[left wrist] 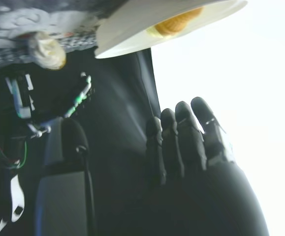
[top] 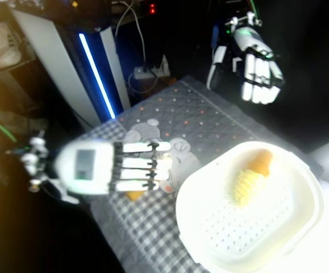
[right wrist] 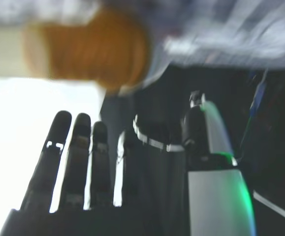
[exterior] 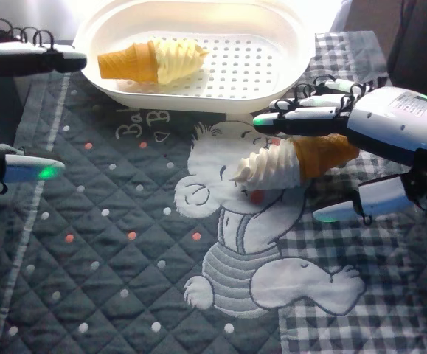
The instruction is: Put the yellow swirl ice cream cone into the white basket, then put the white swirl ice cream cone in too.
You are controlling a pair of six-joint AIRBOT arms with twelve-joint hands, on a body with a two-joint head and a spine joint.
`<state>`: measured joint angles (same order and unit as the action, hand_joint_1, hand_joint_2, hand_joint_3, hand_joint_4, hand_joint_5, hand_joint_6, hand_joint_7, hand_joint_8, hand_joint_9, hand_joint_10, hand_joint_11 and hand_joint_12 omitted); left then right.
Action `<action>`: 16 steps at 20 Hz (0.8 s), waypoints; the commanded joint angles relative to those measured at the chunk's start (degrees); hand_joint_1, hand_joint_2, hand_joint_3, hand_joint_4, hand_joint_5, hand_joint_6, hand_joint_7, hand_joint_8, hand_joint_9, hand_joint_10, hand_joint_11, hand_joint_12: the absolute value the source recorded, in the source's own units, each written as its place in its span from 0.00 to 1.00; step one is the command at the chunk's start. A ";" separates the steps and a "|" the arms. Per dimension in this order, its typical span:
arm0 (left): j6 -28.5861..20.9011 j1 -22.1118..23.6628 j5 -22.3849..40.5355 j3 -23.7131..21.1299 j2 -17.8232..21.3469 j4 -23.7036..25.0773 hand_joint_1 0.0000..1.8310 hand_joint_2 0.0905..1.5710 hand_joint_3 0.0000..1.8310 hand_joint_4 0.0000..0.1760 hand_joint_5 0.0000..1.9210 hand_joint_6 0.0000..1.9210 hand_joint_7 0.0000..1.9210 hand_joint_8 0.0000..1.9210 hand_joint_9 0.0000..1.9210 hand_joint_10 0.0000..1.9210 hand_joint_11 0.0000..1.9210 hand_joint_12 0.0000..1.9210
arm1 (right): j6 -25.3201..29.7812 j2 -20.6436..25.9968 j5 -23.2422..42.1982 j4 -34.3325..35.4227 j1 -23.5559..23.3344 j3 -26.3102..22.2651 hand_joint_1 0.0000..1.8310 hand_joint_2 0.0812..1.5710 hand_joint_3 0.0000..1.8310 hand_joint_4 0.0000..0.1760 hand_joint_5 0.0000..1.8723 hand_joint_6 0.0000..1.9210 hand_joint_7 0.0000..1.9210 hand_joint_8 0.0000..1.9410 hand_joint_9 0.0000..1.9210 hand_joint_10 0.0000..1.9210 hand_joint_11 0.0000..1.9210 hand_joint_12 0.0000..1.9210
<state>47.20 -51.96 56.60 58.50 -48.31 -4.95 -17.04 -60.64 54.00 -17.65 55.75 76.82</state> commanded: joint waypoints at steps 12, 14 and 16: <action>-1.31 -1.49 8.79 0.73 -1.33 -4.11 0.50 0.57 0.00 0.00 0.25 0.00 0.23 0.00 0.20 0.00 0.00 0.46 | 0.50 -5.09 -0.87 0.84 -2.93 3.92 0.59 0.59 0.00 0.39 0.24 0.00 0.25 0.01 0.35 0.05 0.17 0.58; -1.52 -1.49 8.82 0.82 -1.57 -4.25 0.50 0.57 0.00 0.00 0.25 0.00 0.23 0.00 0.20 0.00 0.00 0.46 | 0.50 -5.30 -1.18 0.70 -3.10 4.10 0.62 0.60 0.00 0.00 0.31 0.00 0.38 0.02 0.45 0.08 0.23 0.62; -1.63 -1.64 8.82 0.83 -1.73 -4.37 0.50 0.57 0.00 0.00 0.25 0.00 0.24 0.00 0.21 0.00 0.00 0.47 | 0.50 -5.51 -1.59 0.66 -3.11 4.21 0.65 0.61 0.00 0.00 0.45 0.01 0.52 0.03 0.54 0.09 0.33 0.61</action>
<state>46.00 -53.93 58.48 59.20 -49.84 -8.95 -17.28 -65.36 47.88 -18.09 53.10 81.06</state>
